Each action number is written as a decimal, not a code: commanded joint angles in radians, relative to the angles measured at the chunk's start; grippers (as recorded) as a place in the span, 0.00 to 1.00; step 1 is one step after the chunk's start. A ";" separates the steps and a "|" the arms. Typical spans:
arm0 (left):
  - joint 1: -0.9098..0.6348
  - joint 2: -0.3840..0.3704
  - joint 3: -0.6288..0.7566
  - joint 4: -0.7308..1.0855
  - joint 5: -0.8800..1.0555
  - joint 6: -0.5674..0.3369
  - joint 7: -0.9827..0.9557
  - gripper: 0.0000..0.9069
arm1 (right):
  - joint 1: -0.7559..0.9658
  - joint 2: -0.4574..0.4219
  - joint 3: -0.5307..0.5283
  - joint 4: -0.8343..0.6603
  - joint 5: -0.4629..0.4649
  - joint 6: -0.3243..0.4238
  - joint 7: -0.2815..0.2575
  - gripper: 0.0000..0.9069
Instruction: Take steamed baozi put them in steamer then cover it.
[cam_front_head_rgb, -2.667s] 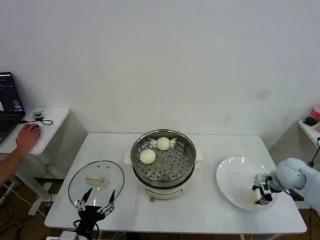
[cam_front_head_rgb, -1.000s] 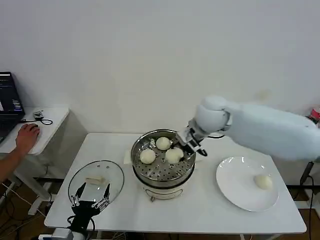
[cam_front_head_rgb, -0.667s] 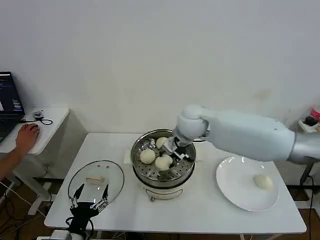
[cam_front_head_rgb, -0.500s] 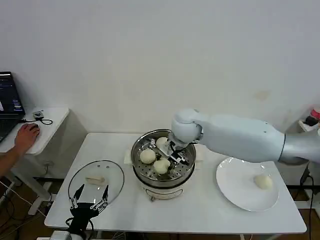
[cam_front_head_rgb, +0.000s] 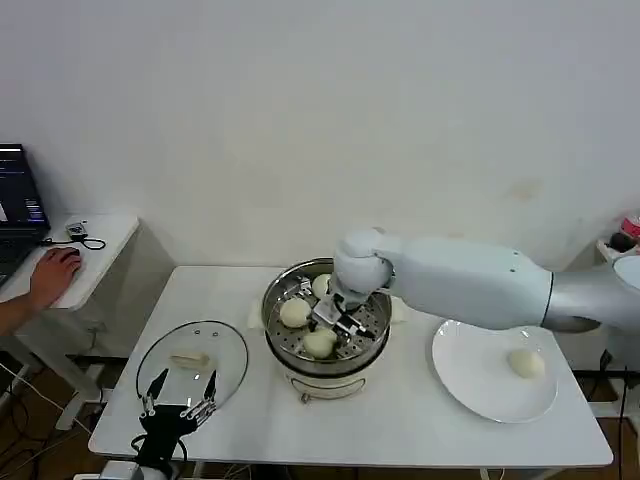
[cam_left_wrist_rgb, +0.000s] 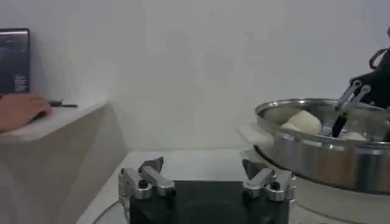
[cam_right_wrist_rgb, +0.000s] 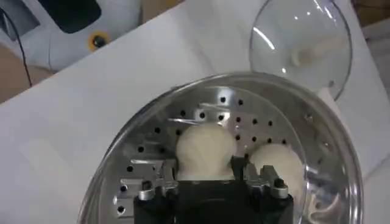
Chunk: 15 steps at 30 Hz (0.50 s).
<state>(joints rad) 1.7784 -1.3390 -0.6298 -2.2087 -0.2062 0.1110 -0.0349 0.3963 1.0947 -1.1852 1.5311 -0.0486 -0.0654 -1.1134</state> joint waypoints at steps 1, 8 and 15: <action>0.001 0.000 0.001 0.002 0.000 -0.001 -0.001 1.00 | -0.002 0.005 -0.005 -0.003 -0.009 0.024 -0.007 1.00; -0.003 0.002 0.005 0.002 0.000 0.000 -0.001 1.00 | 0.042 -0.059 0.030 0.025 0.039 0.020 0.006 1.00; -0.012 0.018 0.017 0.013 -0.001 0.001 0.001 1.00 | 0.120 -0.206 0.118 0.003 0.159 -0.164 0.075 1.00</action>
<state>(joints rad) 1.7662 -1.3224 -0.6134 -2.1974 -0.2073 0.1108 -0.0346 0.4679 0.9879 -1.1207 1.5465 0.0381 -0.1220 -1.0731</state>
